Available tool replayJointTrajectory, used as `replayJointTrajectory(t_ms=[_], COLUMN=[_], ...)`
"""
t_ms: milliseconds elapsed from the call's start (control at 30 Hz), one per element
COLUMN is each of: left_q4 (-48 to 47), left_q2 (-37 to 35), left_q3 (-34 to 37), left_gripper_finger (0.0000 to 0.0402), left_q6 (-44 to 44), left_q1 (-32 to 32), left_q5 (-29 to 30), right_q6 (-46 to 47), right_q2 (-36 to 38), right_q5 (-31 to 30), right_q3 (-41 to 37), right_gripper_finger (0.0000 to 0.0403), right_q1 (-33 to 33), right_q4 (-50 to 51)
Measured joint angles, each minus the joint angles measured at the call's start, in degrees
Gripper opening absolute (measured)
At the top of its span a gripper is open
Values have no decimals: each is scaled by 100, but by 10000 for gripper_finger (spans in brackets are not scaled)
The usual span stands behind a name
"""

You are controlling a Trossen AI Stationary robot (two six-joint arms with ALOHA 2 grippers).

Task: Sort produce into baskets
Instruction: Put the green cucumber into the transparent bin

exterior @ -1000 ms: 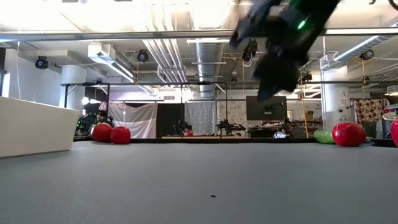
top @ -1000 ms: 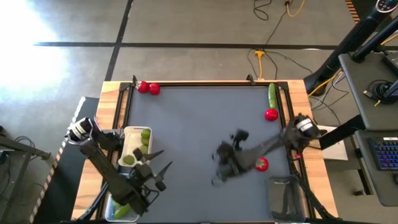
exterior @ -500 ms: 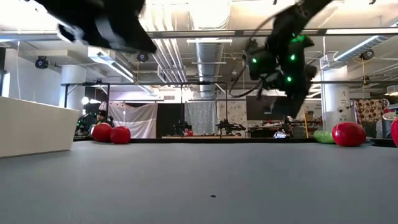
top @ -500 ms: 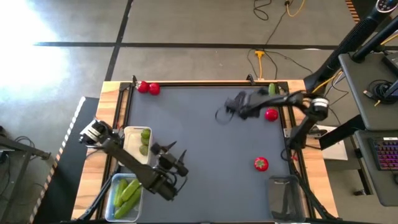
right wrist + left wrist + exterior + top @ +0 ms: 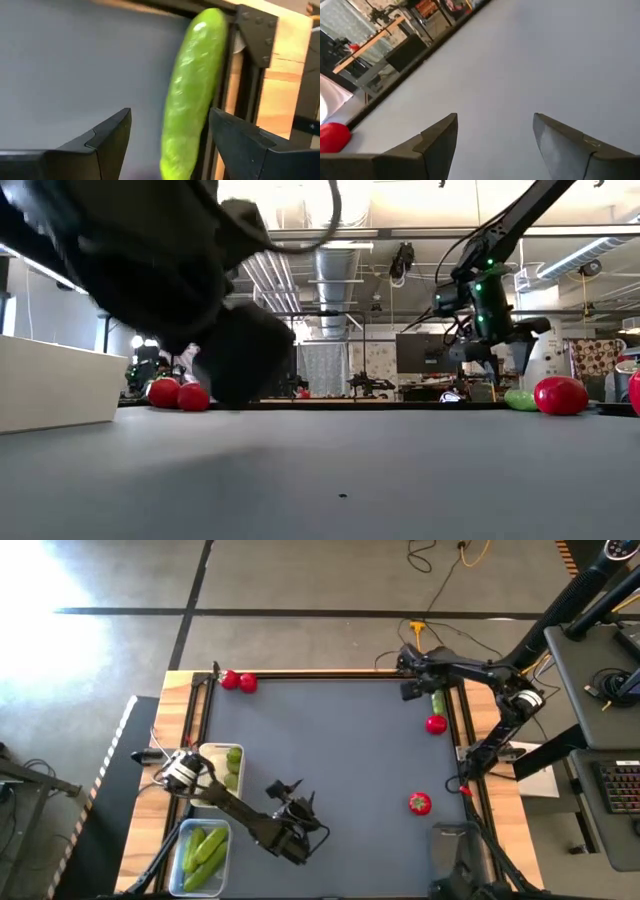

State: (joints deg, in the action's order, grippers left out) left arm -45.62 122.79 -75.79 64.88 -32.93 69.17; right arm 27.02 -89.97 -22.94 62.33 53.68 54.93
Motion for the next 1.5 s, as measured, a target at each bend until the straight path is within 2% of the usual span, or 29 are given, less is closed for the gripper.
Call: replayJointTrajectory(t_ms=[233,333,533,767,967,1067,1167,1367,1500], left_q4=[-891,-1156,-1486,-1435,-1445,-1502,-1552,-1564,-1580], left_q2=[338,331,327,351,339,340,348,351,356], left_q3=[-431,-438,-252,172,511,606,611,606,606], left_gripper_finger=[241,238,231,228,228,228,228,228,228], left_q6=[63,257,748,1765,2373,2711,2807,2770,2763], left_q1=[-44,-110,-237,-449,-658,-746,-795,-806,-808], left_q5=[-715,-824,-804,-712,-663,-663,-616,-586,-534], right_q6=[734,898,1442,2132,2658,3003,3389,3463,3346], right_q2=[-230,-401,-562,-573,-573,-573,-572,-570,-571], right_q5=[71,-177,-347,-166,-232,-486,-754,-421,-409], right_q3=[348,376,265,95,-119,-272,-422,-748,-834], right_gripper_finger=[260,259,257,262,246,238,236,233,224], right_q1=[219,235,160,68,-71,-206,-350,-346,-355], right_q4=[-33,0,53,138,156,134,113,123,111])
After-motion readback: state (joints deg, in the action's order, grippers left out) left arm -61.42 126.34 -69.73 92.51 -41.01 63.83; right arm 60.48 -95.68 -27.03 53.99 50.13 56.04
